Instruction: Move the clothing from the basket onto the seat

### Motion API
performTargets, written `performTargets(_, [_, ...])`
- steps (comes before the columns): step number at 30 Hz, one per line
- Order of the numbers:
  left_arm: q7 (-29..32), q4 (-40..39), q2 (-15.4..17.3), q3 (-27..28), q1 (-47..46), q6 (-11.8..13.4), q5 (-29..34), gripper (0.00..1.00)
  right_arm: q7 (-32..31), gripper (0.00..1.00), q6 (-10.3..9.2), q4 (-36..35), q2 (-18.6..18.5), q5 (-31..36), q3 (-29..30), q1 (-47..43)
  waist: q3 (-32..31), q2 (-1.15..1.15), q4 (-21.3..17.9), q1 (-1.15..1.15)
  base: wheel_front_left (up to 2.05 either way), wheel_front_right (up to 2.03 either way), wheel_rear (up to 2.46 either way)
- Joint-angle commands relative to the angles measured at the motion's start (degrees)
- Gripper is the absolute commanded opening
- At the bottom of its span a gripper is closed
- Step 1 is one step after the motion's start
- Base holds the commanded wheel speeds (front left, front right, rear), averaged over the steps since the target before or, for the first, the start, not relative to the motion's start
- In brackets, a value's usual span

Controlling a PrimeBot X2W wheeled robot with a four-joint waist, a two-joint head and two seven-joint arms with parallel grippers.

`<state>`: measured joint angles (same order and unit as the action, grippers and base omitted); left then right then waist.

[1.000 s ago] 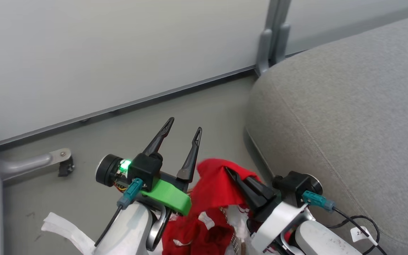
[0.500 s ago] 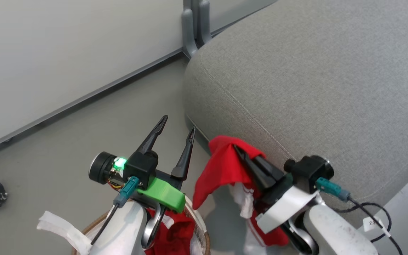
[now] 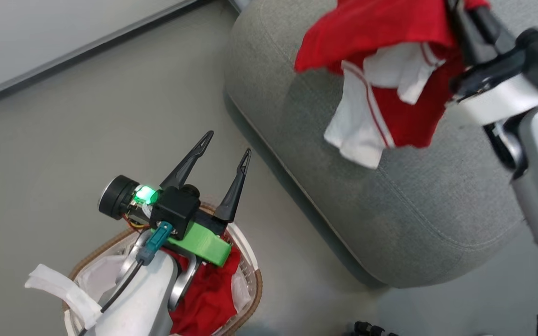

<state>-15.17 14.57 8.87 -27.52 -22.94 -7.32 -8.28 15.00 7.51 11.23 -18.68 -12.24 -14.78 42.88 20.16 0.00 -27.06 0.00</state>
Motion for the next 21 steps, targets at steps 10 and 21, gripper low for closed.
performTargets(10, [0.03, -2.62, 3.92, -3.49, -5.69, -0.25, -1.68, 1.00, 0.22, 0.00, -0.05, 13.01, -8.03, 2.84, 5.58, 16.16, 13.75, 0.00, 8.23, 0.00, 0.00, 0.00, 0.00])
performTargets(21, [0.03, -2.50, 5.68, -2.64, -8.11, -0.26, -2.60, 1.00, 0.16, 0.00, -0.06, 28.82, -6.22, 13.53, 20.59, 16.71, 19.06, 0.00, 12.52, 0.00, 0.00, 0.00, 0.00])
